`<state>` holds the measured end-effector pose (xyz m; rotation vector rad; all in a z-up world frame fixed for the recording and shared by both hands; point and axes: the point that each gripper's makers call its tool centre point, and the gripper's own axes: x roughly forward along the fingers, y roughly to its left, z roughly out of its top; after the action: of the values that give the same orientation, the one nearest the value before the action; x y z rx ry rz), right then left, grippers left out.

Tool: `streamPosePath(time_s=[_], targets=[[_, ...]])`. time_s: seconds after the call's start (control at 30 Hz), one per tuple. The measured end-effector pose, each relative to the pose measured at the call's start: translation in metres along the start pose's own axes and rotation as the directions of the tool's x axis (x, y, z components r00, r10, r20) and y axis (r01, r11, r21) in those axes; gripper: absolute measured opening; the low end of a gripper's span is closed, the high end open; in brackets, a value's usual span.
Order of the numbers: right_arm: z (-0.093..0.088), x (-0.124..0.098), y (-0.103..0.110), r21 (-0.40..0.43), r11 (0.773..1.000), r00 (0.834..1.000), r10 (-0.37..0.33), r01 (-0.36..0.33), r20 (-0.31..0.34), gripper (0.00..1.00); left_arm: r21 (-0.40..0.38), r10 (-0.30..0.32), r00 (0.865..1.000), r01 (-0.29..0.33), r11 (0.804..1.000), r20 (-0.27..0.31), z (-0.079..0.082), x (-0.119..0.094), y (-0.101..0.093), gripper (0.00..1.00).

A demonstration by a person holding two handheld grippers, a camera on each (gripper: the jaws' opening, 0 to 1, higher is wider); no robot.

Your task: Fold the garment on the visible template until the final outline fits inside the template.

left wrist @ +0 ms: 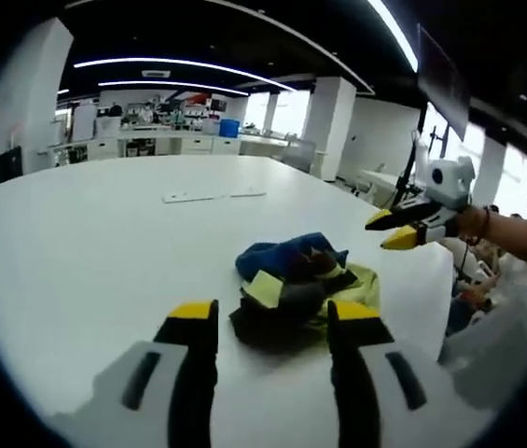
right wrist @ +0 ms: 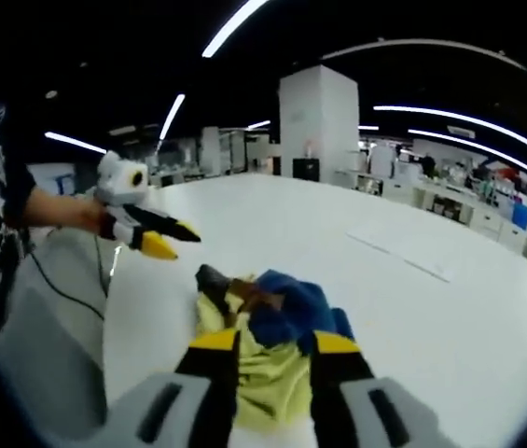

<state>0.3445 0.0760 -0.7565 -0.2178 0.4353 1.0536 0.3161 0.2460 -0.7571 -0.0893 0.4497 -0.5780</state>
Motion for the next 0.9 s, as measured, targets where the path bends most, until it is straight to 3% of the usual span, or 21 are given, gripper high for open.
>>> streamPosePath(time_s=[0.33, 0.7, 0.9], targets=[[-0.008, 0.028, -0.001, 0.013, 0.998, 0.998, 0.066, -0.066, -0.022, 0.15, -0.019, -0.045, 0.998, 0.044, 0.999, -0.047, -0.013, 0.021, -0.005, 0.30], [-0.026, 0.041, 0.003, 0.009, 0.995, 0.991, 0.103, -0.102, -0.084, 0.04, -0.041, -0.076, 0.993, 0.073, 0.996, -0.088, -0.029, 0.029, -0.009, 0.16], [-0.031, 0.043, 0.000, 0.005, 0.995, 0.990, 0.099, -0.099, -0.103, 0.00, -0.042, -0.076, 0.991, 0.072, 0.996, -0.107, -0.041, 0.031, -0.005, 0.00]])
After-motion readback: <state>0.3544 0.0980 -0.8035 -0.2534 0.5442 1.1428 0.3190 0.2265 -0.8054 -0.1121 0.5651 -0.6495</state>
